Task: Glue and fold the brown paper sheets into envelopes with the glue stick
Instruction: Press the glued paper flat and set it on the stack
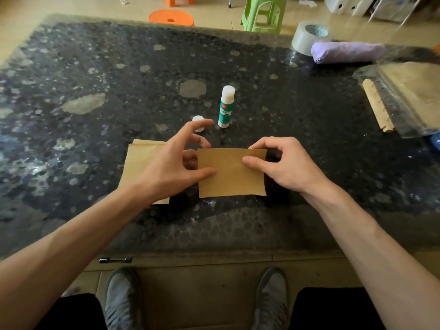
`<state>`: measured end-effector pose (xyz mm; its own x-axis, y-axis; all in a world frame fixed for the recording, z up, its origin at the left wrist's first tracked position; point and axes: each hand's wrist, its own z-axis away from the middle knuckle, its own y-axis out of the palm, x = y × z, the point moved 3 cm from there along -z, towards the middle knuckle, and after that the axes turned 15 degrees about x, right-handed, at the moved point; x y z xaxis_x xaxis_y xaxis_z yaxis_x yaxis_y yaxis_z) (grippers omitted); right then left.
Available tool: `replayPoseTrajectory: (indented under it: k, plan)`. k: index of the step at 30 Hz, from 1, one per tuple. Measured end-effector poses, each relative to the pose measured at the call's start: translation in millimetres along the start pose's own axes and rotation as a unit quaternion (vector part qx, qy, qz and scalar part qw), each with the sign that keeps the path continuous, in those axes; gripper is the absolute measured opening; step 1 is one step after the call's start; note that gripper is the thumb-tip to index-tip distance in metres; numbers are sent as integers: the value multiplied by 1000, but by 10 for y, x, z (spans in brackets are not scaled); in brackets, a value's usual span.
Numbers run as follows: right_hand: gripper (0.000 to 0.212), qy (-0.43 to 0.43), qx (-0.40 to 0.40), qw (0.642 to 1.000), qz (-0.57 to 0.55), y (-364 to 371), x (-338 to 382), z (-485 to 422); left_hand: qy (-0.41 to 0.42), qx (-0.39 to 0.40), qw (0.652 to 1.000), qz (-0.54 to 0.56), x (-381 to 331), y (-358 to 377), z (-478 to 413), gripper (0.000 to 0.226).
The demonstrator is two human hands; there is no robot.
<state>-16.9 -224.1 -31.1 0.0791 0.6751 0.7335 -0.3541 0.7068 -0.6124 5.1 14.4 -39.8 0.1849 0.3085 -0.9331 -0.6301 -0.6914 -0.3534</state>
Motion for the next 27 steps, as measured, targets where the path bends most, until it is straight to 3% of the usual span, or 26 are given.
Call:
replayPoseTrajectory:
  k: [4,6,11,27]
  plan:
    - [18,-12,13,994,-110,14,85,82,-64,-69,994,50,-60,-69,49,29]
    - [21,-15,23,986,-164,59,129,110,-69,-84,988,112,-90,-67,67,15]
    - [28,-8,15,963,-268,204,226,140,-83,-52,983,153,-92,-12,69,20]
    - [20,-15,5,967,-256,218,366,174,-94,-13,978,186,-133,104,71,30]
